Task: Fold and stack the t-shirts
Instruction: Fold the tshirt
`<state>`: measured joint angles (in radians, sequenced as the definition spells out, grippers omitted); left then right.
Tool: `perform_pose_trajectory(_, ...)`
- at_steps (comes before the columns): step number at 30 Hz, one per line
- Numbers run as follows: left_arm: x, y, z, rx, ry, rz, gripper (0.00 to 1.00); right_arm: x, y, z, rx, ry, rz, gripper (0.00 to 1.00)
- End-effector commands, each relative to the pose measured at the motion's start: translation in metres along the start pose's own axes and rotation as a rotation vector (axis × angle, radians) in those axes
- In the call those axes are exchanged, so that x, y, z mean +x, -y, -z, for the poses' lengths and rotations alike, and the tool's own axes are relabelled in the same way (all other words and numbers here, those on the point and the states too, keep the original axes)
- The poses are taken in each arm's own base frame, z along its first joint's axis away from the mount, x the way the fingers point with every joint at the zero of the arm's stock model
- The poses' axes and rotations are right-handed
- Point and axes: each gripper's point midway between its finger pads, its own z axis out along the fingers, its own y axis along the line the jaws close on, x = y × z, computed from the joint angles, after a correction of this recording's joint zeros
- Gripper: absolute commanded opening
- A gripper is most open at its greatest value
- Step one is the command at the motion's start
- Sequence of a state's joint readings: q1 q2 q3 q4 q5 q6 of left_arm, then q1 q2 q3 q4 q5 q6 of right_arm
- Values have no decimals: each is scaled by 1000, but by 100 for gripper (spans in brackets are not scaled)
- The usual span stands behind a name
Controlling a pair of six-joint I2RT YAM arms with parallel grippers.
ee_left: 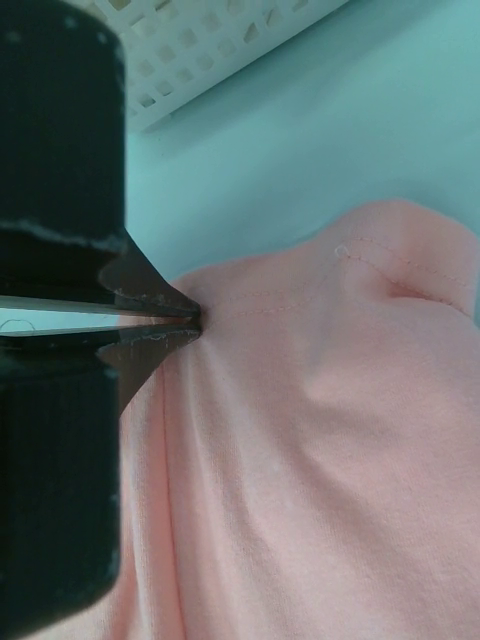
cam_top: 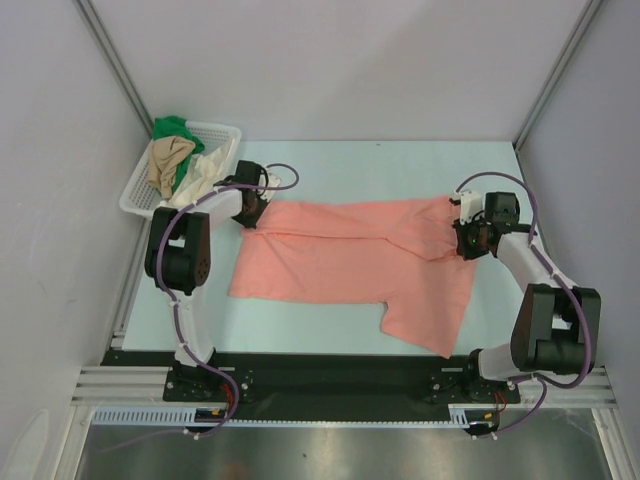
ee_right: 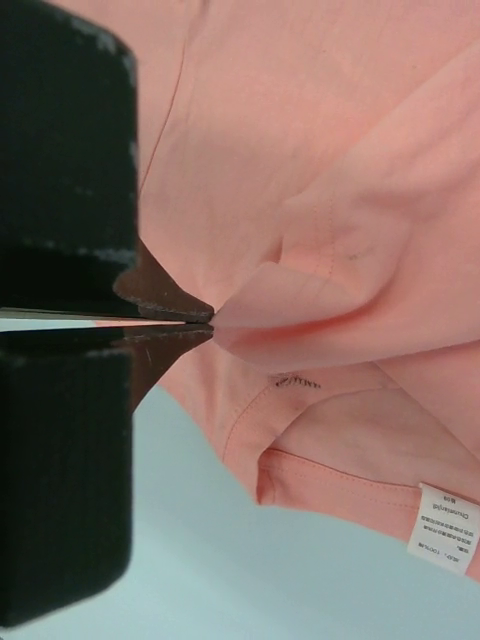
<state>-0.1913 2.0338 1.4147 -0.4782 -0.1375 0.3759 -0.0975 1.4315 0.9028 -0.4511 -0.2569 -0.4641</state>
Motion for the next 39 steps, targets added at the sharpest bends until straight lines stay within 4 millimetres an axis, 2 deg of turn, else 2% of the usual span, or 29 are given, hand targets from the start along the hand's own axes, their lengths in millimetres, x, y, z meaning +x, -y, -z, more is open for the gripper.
perform_pose_trajectory(1,10,-13,-10,-43,-36,-14,10,-1,-3,12,5,12,14,1)
perform_pose_trajectory(2,9,-14,-9,-45,-35,-14,10,-3,-1,13,19,18,18,18)
perform_pose_trajectory(4,7,-14,-7,-45,-34,-9,10,-12,13,21,89,38,27,41)
perform_pose_trajectory(5,6,-16,-5,-48,-29,-7,10,-26,21,30,119,75,41,47)
perform_pose_trajectory(6,5,-15,-5,-47,-26,-6,11,-34,22,34,121,97,57,48)
perform_pose_trajectory(8,4,-17,-3,-50,-21,-4,11,-55,20,48,129,163,119,47)
perform_pose_trajectory(10,5,-16,-3,-49,-24,-1,11,-67,4,49,92,196,182,45)
perform_pose_trajectory(12,8,-15,-2,-49,-27,6,11,-65,-12,43,47,180,251,40)
perform_pose_trajectory(13,8,-14,-2,-48,-24,6,11,-67,-33,38,-2,175,304,36)
perform_pose_trajectory(14,9,-13,-1,-45,-27,7,11,-64,-42,32,-32,161,327,31)
perform_pose_trajectory(16,10,-13,0,-44,-28,13,11,-59,-62,21,-81,147,374,29)
perform_pose_trajectory(18,10,-13,1,-44,-28,16,11,-55,-68,8,-108,127,384,27)
perform_pose_trajectory(21,12,-13,3,-47,-29,21,11,-51,-70,-11,-128,95,385,27)
perform_pose_trajectory(28,13,-12,4,-44,-29,21,11,-47,-65,-37,-151,29,418,27)
perform_pose_trajectory(34,17,-11,3,-46,-38,21,11,-52,-70,-44,-177,27,424,24)
perform_pose_trajectory(39,19,-11,2,-49,-42,20,11,-45,-72,-51,-194,-3,432,24)
